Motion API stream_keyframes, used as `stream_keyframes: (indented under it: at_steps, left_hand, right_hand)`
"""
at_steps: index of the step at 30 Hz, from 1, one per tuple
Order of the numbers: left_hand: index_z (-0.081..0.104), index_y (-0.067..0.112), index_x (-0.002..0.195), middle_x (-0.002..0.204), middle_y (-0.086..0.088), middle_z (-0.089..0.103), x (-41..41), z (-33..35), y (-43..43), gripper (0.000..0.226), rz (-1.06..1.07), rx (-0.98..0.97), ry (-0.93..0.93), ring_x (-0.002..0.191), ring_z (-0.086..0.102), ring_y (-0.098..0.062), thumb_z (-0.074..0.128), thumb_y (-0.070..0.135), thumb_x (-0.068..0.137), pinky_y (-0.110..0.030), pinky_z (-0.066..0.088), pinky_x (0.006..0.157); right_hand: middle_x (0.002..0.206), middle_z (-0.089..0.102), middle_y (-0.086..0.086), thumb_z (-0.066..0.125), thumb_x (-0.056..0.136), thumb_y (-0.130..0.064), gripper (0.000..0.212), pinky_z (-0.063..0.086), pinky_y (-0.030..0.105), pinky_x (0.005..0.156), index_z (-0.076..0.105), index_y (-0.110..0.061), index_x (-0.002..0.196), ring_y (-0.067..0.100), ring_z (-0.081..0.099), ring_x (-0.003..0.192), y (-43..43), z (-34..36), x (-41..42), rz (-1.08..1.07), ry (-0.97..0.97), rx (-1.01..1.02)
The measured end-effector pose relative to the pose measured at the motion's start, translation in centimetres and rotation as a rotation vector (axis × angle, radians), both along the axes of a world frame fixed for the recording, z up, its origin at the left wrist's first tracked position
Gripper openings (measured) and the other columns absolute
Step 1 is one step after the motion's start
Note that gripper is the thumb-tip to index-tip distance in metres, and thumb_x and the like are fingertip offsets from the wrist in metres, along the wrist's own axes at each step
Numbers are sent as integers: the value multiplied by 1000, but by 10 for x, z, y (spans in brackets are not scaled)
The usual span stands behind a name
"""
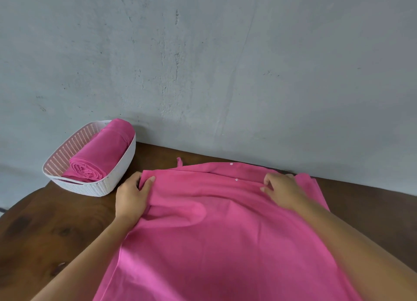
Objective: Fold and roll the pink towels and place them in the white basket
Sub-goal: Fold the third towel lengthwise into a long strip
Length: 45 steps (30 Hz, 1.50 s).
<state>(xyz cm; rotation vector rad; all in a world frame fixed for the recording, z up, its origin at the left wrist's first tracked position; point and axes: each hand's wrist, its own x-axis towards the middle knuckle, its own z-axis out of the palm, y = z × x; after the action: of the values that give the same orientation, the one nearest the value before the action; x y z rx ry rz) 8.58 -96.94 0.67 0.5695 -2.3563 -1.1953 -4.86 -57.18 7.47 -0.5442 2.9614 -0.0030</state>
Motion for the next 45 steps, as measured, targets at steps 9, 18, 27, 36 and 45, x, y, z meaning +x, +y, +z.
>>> stream_keyframes:
  at_steps: [9,18,27,36,45]
  left_hand:
    - [46,15,67,60,-5,48,2,5,3,38,-9,-25,-11,56,45,-21,64,28,98,-31,35,54]
    - [44,19,68,60,-3,47,3,6,5,38,-15,-48,-24,56,43,-18,64,29,98,-36,31,54]
    - [45,12,67,58,-4,43,3,4,4,42,-18,-17,-13,54,39,-19,64,32,98,-32,32,53]
    - [43,15,65,57,-2,43,2,3,3,42,-25,-8,13,53,39,-19,64,31,98,-32,33,53]
    - [50,17,69,60,-3,50,0,-1,1,36,-29,-3,6,57,48,-20,63,33,99,-31,36,54]
  right_hand:
    - [79,61,-9,76,86,-29,19,39,33,70,59,-23,83,20,58,73,19,-6,123,38,157,-164]
    - [86,61,-15,55,100,-44,21,47,28,76,61,-27,90,6,56,80,14,-23,171,3,-1,-278]
    - [95,67,0,61,97,-22,9,48,35,76,67,-15,98,21,61,92,5,-10,69,-167,129,-391]
    - [126,55,15,64,92,-54,57,50,45,95,51,-10,127,34,51,120,-19,-30,14,-413,-41,-29]
    - [105,71,8,58,97,-10,7,51,33,83,65,-11,98,27,66,102,-7,-35,17,-434,-62,-239]
